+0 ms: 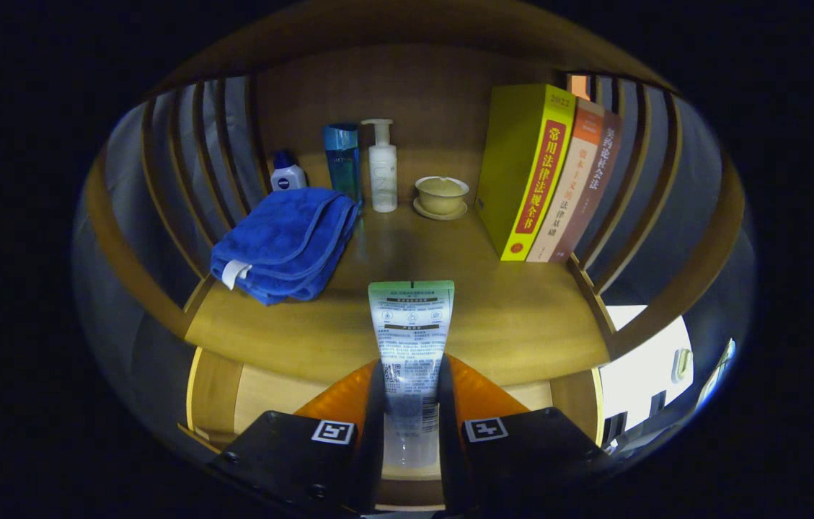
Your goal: Pull open the drawer, take out the items inside it, and place them on the countertop above the cabinet.
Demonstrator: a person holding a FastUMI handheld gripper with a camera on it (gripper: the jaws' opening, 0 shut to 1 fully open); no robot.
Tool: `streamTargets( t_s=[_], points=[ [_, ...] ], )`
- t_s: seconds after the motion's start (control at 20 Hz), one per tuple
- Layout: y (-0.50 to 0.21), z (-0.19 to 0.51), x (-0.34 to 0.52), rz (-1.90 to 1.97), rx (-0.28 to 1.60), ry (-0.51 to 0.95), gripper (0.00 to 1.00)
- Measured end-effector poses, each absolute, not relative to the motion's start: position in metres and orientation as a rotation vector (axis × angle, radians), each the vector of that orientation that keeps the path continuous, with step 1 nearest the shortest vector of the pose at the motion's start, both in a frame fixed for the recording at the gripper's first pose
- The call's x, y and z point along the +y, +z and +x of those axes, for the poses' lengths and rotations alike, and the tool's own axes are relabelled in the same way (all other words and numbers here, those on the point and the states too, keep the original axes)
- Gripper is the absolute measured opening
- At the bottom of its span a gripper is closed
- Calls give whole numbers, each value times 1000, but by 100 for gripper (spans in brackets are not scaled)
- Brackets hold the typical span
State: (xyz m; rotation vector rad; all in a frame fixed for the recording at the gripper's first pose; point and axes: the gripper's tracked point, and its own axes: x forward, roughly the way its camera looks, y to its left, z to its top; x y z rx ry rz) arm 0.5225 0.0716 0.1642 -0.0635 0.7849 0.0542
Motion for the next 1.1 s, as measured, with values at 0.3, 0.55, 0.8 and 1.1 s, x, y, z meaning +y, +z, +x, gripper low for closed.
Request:
streamTargets(
  t_s=[0.3, 0.55, 0.8, 1.1],
  points=[
    [142, 577, 95, 171, 841, 72, 42],
    [130, 596, 93, 123, 860, 43, 42],
    [116, 595, 95, 95, 900, 27, 42],
    [117, 599, 97, 100, 878, 24, 45]
  ],
)
